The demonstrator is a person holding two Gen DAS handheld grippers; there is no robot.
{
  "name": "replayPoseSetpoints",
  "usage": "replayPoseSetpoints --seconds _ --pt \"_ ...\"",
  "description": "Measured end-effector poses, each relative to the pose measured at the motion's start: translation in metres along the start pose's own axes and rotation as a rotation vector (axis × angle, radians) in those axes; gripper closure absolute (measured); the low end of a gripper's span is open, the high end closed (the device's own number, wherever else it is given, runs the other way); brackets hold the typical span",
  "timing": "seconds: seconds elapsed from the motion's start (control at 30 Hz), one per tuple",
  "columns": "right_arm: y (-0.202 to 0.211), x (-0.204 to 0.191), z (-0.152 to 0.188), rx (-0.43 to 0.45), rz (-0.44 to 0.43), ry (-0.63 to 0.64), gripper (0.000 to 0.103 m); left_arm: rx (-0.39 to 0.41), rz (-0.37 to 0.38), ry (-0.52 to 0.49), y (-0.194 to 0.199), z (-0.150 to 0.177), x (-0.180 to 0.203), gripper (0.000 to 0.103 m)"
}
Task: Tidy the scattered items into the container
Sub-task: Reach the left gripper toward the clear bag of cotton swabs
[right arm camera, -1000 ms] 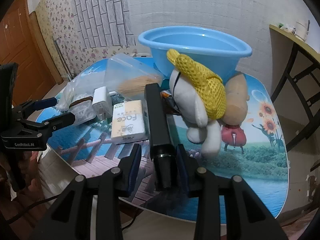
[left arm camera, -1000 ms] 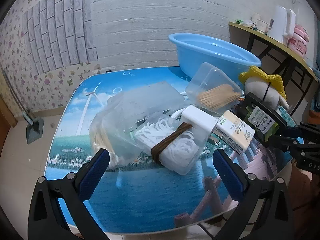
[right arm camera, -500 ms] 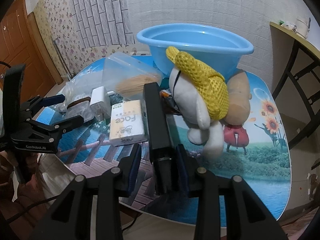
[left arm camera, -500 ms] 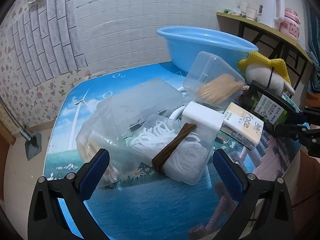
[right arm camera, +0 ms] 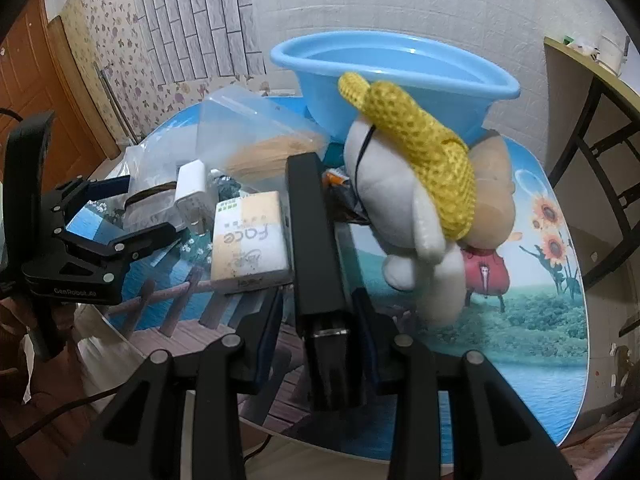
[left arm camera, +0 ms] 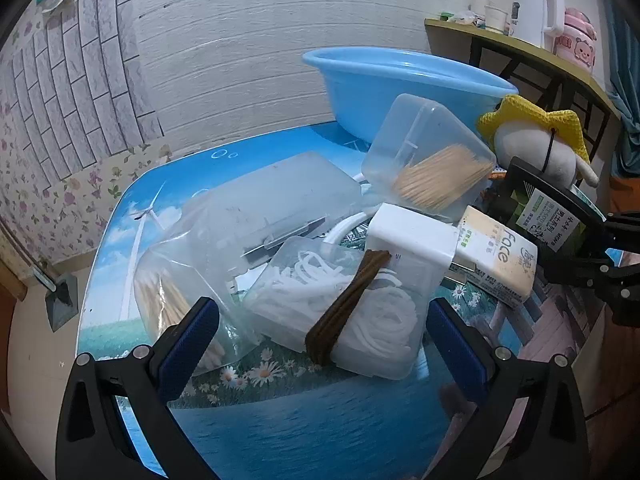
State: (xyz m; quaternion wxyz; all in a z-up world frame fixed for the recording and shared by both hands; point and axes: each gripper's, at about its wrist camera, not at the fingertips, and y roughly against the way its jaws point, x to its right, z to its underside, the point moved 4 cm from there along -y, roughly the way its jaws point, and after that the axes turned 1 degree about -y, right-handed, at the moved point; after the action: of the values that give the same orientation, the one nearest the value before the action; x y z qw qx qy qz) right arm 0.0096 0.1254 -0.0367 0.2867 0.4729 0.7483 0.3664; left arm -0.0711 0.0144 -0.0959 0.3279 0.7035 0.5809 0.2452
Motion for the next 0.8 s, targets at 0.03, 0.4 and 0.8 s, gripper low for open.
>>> replayPoseSetpoints --seconds 0.03,0.4,0.8 --pt "0.000 -0.002 0.001 -0.001 0.002 0.002 0.068 0.002 0.001 0.001 0.000 0.000 0.000 0.000" --pt "0.003 -0.007 0.001 0.016 -0.009 0.004 0.075 0.030 0.018 -0.022 0.014 0.003 0.008 0.043" --pt "0.011 -0.004 0.008 0.038 -0.034 -0.006 0.078 0.021 0.061 0.009 0.036 0.018 0.017 0.056"
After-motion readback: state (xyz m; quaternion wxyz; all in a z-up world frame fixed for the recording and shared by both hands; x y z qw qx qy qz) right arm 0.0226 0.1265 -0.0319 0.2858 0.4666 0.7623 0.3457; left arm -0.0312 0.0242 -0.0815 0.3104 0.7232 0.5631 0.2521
